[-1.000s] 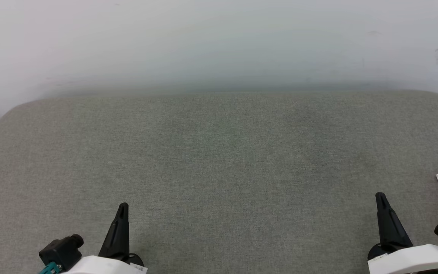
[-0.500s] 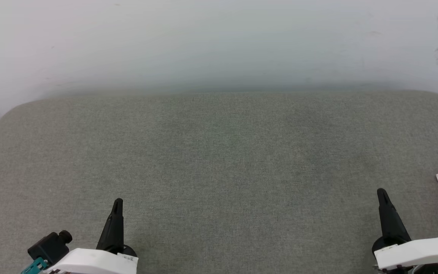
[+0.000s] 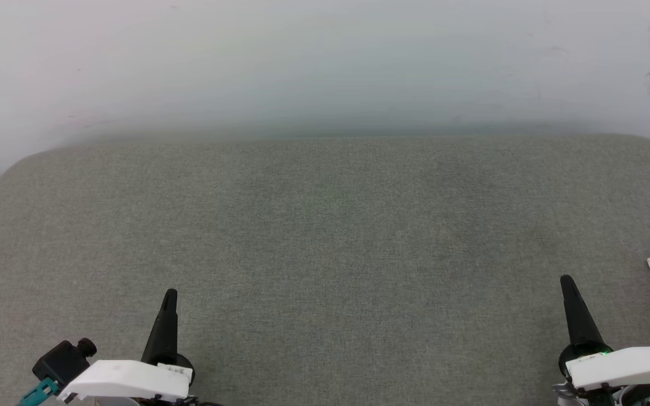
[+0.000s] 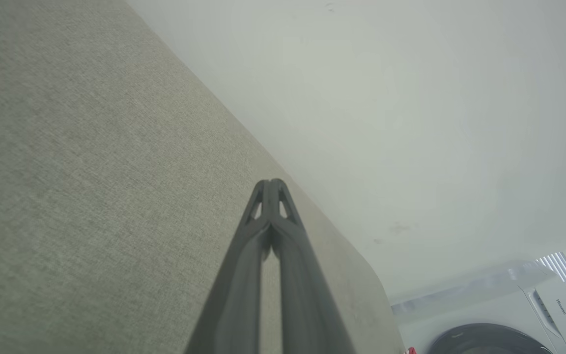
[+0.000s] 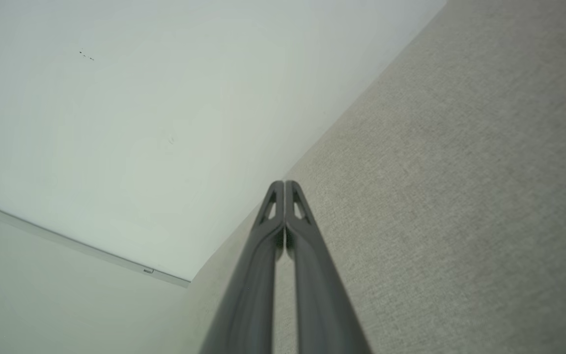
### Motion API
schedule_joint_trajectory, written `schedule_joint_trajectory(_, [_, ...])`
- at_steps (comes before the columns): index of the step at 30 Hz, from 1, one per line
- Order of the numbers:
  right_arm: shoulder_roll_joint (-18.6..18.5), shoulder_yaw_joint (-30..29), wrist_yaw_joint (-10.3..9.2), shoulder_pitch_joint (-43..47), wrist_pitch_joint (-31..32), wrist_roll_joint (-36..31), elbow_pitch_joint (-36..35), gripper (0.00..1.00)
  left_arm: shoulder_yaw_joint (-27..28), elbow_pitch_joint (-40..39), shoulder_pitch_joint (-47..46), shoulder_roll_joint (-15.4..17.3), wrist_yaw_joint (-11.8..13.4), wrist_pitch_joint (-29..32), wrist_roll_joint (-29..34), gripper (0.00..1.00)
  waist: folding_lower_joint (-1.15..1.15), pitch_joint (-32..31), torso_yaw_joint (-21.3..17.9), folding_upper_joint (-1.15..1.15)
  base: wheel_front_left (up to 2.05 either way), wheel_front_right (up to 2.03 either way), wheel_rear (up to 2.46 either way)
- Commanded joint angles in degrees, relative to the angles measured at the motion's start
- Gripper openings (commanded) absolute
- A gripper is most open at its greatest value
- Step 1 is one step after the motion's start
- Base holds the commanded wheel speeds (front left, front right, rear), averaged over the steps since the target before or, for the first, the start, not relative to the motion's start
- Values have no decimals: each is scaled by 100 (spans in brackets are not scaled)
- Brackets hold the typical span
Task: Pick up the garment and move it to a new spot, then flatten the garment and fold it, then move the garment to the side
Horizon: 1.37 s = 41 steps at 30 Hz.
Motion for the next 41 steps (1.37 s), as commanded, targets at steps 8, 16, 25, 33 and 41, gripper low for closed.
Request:
schedule_joint_trajectory(8, [-30, -51, -1, -208, 144, 624, 38, 0, 78, 30, -227, 31, -9, 157, -615, 0, 0, -3, 0, 0, 0, 0, 0])
schedule_joint_trajectory(16, [-20, -84, -1, -281, 257, 1102, 104, 0, 140, 96, -290, 28, -10, 285, -1092, 0, 0, -5, -1, 0, 0, 0, 0])
schedule_joint_trajectory(25, [-7, -124, -1, -347, 381, 1592, 173, 0, 201, 163, -370, 22, -11, 422, -1585, 0, 0, -8, -1, 0, 0, 0, 0])
schedule_joint_trajectory(33, [7, -156, -1, -408, 478, 1998, 233, 0, 253, 223, -430, 14, -12, 535, -1989, 0, 0, -11, -1, 0, 0, 0, 0])
schedule_joint_trajectory(41, [22, -192, -1, -471, 591, 2421, 294, 0, 320, 282, -485, 3, -13, 654, -2407, 0, 0, -14, -2, 0, 0, 0, 0])
